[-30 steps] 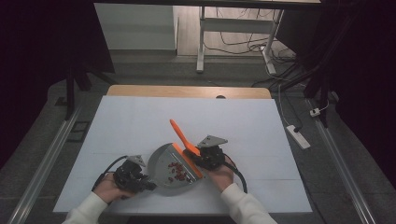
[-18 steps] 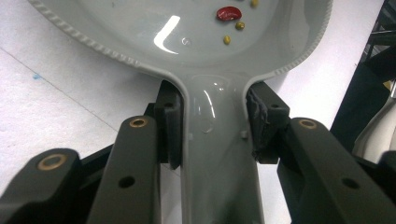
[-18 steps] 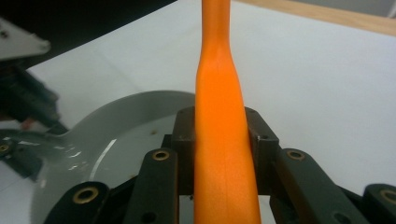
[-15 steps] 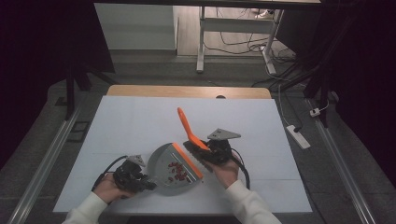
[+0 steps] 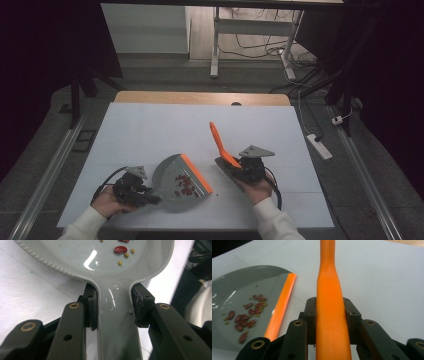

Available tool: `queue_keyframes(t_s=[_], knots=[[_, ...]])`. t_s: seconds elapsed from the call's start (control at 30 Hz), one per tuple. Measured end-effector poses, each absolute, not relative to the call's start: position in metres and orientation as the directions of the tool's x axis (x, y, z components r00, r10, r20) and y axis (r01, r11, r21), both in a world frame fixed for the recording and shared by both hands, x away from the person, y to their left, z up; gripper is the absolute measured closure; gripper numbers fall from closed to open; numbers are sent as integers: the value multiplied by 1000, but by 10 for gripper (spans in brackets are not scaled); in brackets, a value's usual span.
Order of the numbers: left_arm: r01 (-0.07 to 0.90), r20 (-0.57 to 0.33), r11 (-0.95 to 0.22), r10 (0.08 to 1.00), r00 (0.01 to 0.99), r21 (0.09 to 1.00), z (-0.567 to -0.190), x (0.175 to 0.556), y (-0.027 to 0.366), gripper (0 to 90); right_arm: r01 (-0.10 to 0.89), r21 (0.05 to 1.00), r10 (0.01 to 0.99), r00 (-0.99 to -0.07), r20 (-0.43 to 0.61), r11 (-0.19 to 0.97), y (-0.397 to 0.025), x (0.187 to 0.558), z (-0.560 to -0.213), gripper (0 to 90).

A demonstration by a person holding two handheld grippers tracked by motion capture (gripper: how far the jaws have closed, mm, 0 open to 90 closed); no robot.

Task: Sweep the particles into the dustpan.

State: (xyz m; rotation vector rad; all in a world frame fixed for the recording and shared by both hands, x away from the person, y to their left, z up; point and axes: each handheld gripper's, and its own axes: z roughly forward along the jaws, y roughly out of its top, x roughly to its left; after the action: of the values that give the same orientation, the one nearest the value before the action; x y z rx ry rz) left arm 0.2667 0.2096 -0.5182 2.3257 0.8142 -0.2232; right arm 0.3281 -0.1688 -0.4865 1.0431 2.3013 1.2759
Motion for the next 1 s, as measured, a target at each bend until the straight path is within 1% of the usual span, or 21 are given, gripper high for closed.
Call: queue_keyframes(t_s=[0.1, 0.27, 0.73, 0.83, 0.93, 1.0], knots=[[594, -349, -608, 482, 804, 528, -517, 262, 208, 619, 442, 827, 730, -681, 56, 349, -171, 324, -487, 705], [574, -342, -640, 461, 819, 511, -518, 258, 203, 619, 453, 818, 730, -680, 59, 356, -172, 319, -491, 705], [568, -329, -661, 463, 823, 490, -516, 258, 190, 620, 442, 798, 696, -717, 40, 409, -151, 311, -500, 705], [567, -325, -666, 465, 824, 485, -517, 258, 189, 620, 442, 804, 687, -724, 59, 397, -141, 303, -502, 704], [570, -326, -664, 468, 821, 484, -517, 258, 188, 620, 423, 812, 669, -742, 55, 402, -127, 294, -504, 704], [570, -324, -665, 469, 821, 483, -517, 258, 188, 620, 440, 819, 646, -754, 115, 368, -119, 290, -506, 705]])
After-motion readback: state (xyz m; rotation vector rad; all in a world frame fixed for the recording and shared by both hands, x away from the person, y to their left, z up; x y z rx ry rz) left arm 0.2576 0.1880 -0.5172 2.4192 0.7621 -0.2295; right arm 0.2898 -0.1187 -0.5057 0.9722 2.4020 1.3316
